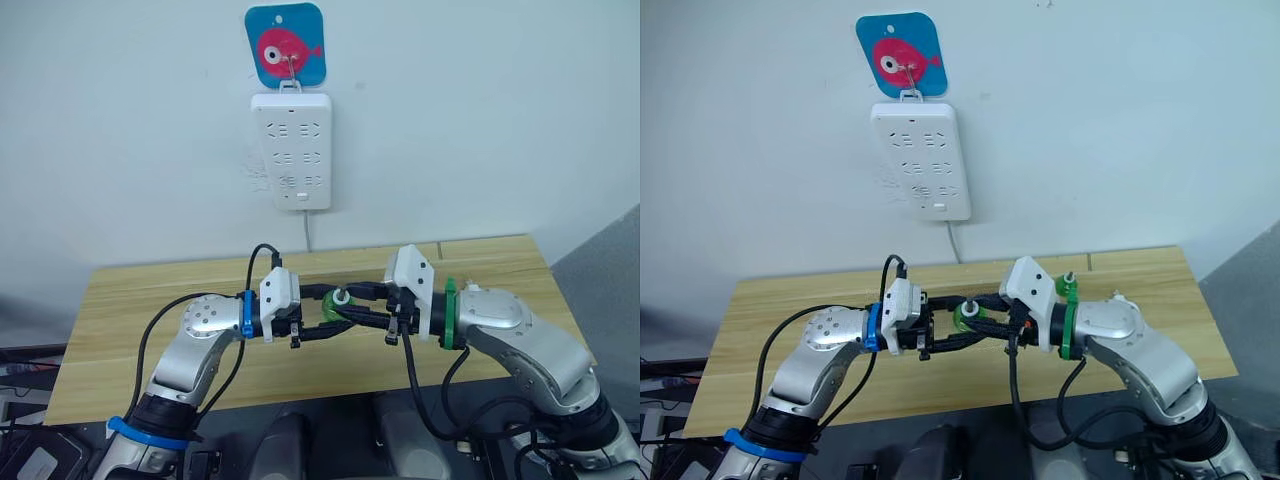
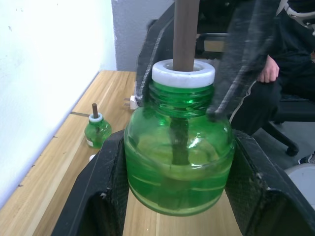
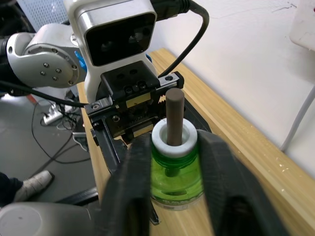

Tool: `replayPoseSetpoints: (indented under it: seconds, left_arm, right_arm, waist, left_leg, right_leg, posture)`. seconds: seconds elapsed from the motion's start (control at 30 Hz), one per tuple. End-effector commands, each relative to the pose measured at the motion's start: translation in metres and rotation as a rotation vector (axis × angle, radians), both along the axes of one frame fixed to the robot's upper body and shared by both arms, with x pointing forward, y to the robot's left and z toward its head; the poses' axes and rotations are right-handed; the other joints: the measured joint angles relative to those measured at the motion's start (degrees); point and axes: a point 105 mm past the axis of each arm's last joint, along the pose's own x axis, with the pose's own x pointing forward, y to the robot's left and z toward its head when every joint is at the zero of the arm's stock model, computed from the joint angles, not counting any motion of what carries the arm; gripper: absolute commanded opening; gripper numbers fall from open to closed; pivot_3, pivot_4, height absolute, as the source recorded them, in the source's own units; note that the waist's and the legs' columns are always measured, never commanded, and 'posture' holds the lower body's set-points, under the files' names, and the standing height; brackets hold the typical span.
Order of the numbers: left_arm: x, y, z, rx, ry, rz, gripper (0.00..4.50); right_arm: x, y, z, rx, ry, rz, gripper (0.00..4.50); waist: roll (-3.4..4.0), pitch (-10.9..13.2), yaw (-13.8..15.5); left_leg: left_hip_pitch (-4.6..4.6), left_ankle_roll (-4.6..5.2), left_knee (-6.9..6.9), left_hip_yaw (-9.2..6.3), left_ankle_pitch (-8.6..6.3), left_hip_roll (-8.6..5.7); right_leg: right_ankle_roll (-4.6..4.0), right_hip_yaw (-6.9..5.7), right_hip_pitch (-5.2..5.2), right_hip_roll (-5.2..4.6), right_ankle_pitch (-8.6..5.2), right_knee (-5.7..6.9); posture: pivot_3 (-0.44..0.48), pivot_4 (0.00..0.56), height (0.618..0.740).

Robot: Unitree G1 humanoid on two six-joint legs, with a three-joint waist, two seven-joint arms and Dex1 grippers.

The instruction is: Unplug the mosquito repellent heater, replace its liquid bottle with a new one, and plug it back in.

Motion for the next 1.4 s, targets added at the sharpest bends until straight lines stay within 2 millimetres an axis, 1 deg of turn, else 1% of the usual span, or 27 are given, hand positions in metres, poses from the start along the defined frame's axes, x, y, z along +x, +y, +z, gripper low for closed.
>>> replayPoseSetpoints:
  seconds: [0.03, 0.17, 0.27, 0.33, 0.37, 0.43, 0.47, 0.5, 0.53, 0.57, 0.63, 0.7, 0.73, 0.8, 0.87, 0.9, 1.0, 1.1, 1.23, 1.4]
  left_arm:
    - [-0.003, -0.005, 0.008, -0.026, -0.044, -0.026, 2.25]
    - [-0.002, -0.006, 0.009, -0.039, -0.053, -0.023, 2.25]
    - [-0.006, -0.003, 0.009, -0.058, -0.010, -0.050, 2.25]
    - [-0.002, -0.001, 0.007, -0.050, -0.014, -0.027, 2.98]
    - [-0.001, -0.001, 0.006, -0.048, -0.014, -0.025, 3.22]
    - [0.003, 0.000, 0.008, -0.046, -0.034, -0.010, 3.83]
    - [0.006, 0.001, 0.008, -0.045, -0.021, 0.002, 4.07]
    - [0.007, 0.002, 0.007, -0.043, 0.008, 0.007, 4.42]
    - [0.007, 0.003, 0.006, -0.037, 0.037, 0.006, 4.50]
    - [0.008, 0.004, 0.007, -0.046, 0.075, 0.015, 4.50]
    - [0.009, 0.004, 0.010, -0.075, 0.130, 0.038, 4.50]
    - [0.014, 0.004, 0.018, -0.131, 0.202, 0.087, 4.50]
    - [0.016, 0.003, 0.023, -0.157, 0.228, 0.104, 4.50]
    - [0.020, -0.003, 0.038, -0.250, 0.311, 0.128, 4.50]
    - [0.019, -0.009, 0.053, -0.309, 0.368, 0.117, 4.50]
    - [0.019, -0.012, 0.059, -0.331, 0.387, 0.114, 4.50]
    - [0.021, -0.019, 0.086, -0.444, 0.458, 0.095, 4.50]
    - [0.019, -0.025, 0.105, -0.512, 0.518, 0.049, 4.50]
    - [0.024, -0.029, 0.118, -0.586, 0.581, 0.041, 4.50]
    - [0.020, -0.037, 0.127, -0.629, 0.644, -0.017, 4.50]
  right_arm:
    - [-0.008, 0.006, 0.007, -0.001, -0.051, 0.056, 0.83]
    - [-0.008, 0.004, 0.009, 0.006, -0.063, 0.057, 0.83]
    - [-0.006, -0.001, 0.012, 0.018, -0.066, 0.042, 0.83]
    - [-0.004, -0.007, 0.013, 0.022, -0.064, 0.020, 0.83]
    - [-0.003, -0.009, 0.014, 0.025, -0.062, 0.014, 0.83]
    - [-0.001, -0.016, 0.019, 0.051, -0.055, -0.013, 0.83]
    - [0.000, -0.019, 0.022, 0.070, -0.047, -0.027, 0.83]
    - [0.000, -0.023, 0.026, 0.090, -0.040, -0.043, 0.83]
    - [0.001, -0.027, 0.030, 0.122, -0.023, -0.064, 0.83]
    - [0.003, -0.032, 0.035, 0.157, -0.005, -0.088, 0.83]
    - [0.007, -0.041, 0.044, 0.230, 0.035, -0.141, 0.83]
    - [0.010, -0.050, 0.052, 0.303, 0.074, -0.188, 0.83]
    - [0.012, -0.054, 0.056, 0.345, 0.093, -0.212, 0.83]
    - [0.017, -0.063, 0.067, 0.471, 0.145, -0.261, 0.83]
    - [0.019, -0.069, 0.077, 0.573, 0.187, -0.287, 0.83]
    - [0.019, -0.070, 0.082, 0.614, 0.205, -0.292, 0.83]
    - [0.019, -0.071, 0.095, 0.741, 0.270, -0.293, 0.83]
    - [0.018, -0.072, 0.103, 0.818, 0.329, -0.289, 0.83]
    - [0.016, -0.070, 0.111, 0.893, 0.401, -0.265, 0.83]
    - [0.012, -0.066, 0.114, 0.923, 0.459, -0.248, 0.83]
  waist:
    - [0.02, -0.14, 0.00]
    - [0.01, -0.57, 0.00]
    - [0.01, -0.84, 0.00]
    - [0.02, -1.18, 0.00]
    - [0.01, -1.32, 0.00]
    - [0.01, -1.68, 0.00]
    - [0.00, -1.94, 0.00]
    - [-0.04, -2.35, -0.01]
    - [-0.03, -2.50, -0.01]
    - [-0.03, -2.70, -0.02]
    - [-0.01, -3.17, -0.09]
    - [-0.05, -3.80, -0.18]
    - [-0.03, -3.99, -0.21]
    - [-0.02, -4.40, -0.32]
    - [-0.05, -4.78, -0.38]
    - [-0.02, -4.87, -0.43]
    - [-0.01, -5.25, -0.62]
    - [-0.01, -5.56, -1.08]
    - [0.07, -5.95, -1.53]
    - [0.12, -6.11, -1.58]
  left_leg:
    - [0.00, 0.00, 0.00, 0.00, 0.00, 0.00]
    - [0.00, 0.00, 0.00, 0.01, 0.00, 0.00]
    - [0.01, 0.00, 0.02, 0.01, 0.00, -0.01]
    - [0.01, 0.00, 0.02, 0.00, 0.00, -0.01]
    - [0.01, 0.00, 0.02, 0.00, 0.00, -0.01]
    - [0.01, 0.00, 0.03, 0.02, 0.00, -0.03]
    - [0.01, 0.00, 0.03, 0.03, 0.00, -0.03]
    - [0.01, 0.00, 0.04, 0.03, 0.00, -0.04]
    - [0.03, 0.00, 0.04, 0.01, 0.00, -0.04]
    - [0.04, 0.01, 0.04, 0.01, 0.00, -0.04]
    - [0.06, 0.01, 0.04, 0.00, 0.00, -0.03]
    - [0.06, 0.01, 0.04, 0.01, 0.00, -0.03]
    - [0.06, 0.02, 0.04, 0.00, 0.00, -0.03]
    - [0.08, 0.02, 0.08, 0.00, 0.00, -0.04]
    - [0.07, 0.02, 0.20, -0.02, 0.00, -0.04]
    - [0.06, 0.02, 0.31, -0.02, 0.00, -0.06]
    - [0.04, 0.05, 0.83, -0.01, -0.03, -0.09]
    - [0.23, 0.06, 0.93, 0.01, -0.02, -0.10]
    - [0.37, 0.07, 0.91, 0.05, -0.02, -0.09]
    - [0.34, 0.06, 0.91, 0.05, -0.01, -0.06]
  right_leg:
    - [0.00, 0.00, 0.00, 0.00, 0.00, 0.00]
    - [0.00, 0.02, 0.00, 0.00, 0.00, 0.00]
    - [0.00, 0.02, 0.00, 0.00, 0.00, 0.04]
    - [0.00, 0.00, 0.00, 0.00, 0.00, 0.05]
    - [0.00, 0.01, 0.00, 0.00, 0.00, 0.05]
    - [0.00, 0.03, 0.01, 0.00, 0.00, 0.04]
    - [0.00, 0.04, 0.01, 0.00, 0.01, 0.04]
    - [0.00, 0.04, 0.01, 0.00, 0.01, 0.05]
    - [0.00, 0.02, 0.04, 0.00, 0.01, 0.06]
    - [0.00, 0.02, 0.05, 0.00, 0.01, 0.06]
    - [0.00, 0.03, 0.06, 0.01, 0.01, 0.10]
    - [0.00, 0.05, 0.06, 0.01, 0.01, 0.12]
    - [0.00, 0.05, 0.07, 0.01, 0.01, 0.12]
    - [0.01, 0.07, 0.10, 0.01, 0.01, 0.15]
    - [0.02, 0.07, 0.12, 0.01, 0.02, 0.24]
    - [0.02, 0.08, 0.11, 0.01, 0.02, 0.38]
    - [0.03, 0.15, 0.11, 0.04, 0.00, 0.80]
    - [0.04, 0.19, 0.31, 0.11, 0.00, 0.89]
    - [0.05, 0.28, 0.40, 0.23, -0.01, 0.93]
    - [0.04, 0.32, 0.38, 0.26, -0.01, 0.94]
  posture:
    - [-0.214, 0.180, 0.730]
    - [-0.213, 0.174, 0.730]
    - [-0.214, 0.161, 0.730]
    - [-0.215, 0.153, 0.730]
    - [-0.215, 0.153, 0.730]
    - [-0.215, 0.143, 0.730]
    - [-0.216, 0.135, 0.730]
    - [-0.216, 0.135, 0.730]
    - [-0.216, 0.126, 0.730]
    - [-0.216, 0.126, 0.730]
    - [-0.217, 0.108, 0.730]
    - [-0.217, 0.108, 0.730]
    - [-0.216, 0.100, 0.730]
    - [-0.211, 0.089, 0.730]
    - [-0.211, 0.089, 0.730]
    - [-0.211, 0.083, 0.730]
    - [-0.206, 0.079, 0.730]
    - [-0.204, 0.077, 0.730]
    - [-0.205, 0.076, 0.730]
    - [-0.205, 0.076, 0.730]
